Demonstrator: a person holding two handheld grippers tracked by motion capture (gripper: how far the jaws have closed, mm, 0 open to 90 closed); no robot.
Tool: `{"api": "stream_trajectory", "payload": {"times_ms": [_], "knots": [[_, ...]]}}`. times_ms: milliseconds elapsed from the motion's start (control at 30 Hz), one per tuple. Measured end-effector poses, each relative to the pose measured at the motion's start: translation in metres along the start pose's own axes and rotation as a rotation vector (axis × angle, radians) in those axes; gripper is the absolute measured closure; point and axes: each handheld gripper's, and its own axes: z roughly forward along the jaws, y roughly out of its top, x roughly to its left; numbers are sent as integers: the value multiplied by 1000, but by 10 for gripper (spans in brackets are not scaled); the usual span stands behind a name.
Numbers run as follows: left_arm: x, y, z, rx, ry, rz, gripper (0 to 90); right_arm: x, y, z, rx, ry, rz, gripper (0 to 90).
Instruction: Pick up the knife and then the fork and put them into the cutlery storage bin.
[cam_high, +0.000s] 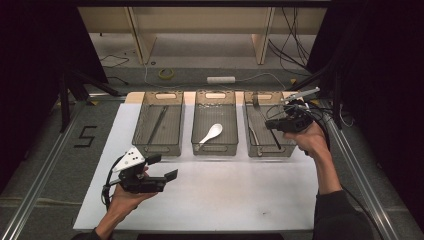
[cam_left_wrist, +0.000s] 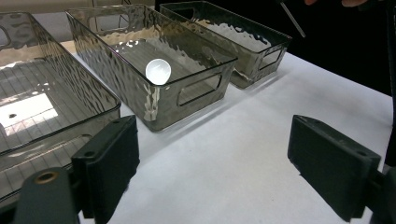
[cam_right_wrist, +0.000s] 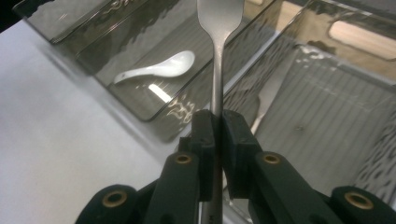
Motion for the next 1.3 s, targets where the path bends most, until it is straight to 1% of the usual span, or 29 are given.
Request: {"api": "stream_trajectory", "payload": {"times_ms": [200, 300, 400, 700, 900, 1300], "knots": [[0, 0, 0, -1, -1, -1, 160, -10, 10, 2, -8, -35, 27, 847], [0, 0, 0, 0, -1, -1, 160, -15, 14, 6, -7, -62, 37, 847], [0, 0, 0, -1, -2, 0, 160, -21, 16, 11, -23, -91, 65, 847], [0, 0, 0, -2, -4, 0, 160, -30, 20, 25, -31, -140, 109, 847], [0, 0, 0, -2, -3, 2, 160, -33, 20, 34, -34, -158, 134, 847], [0, 0, -1, -7, -2, -2, 160, -35, 14, 53, -4, -168, 161, 847]]}}
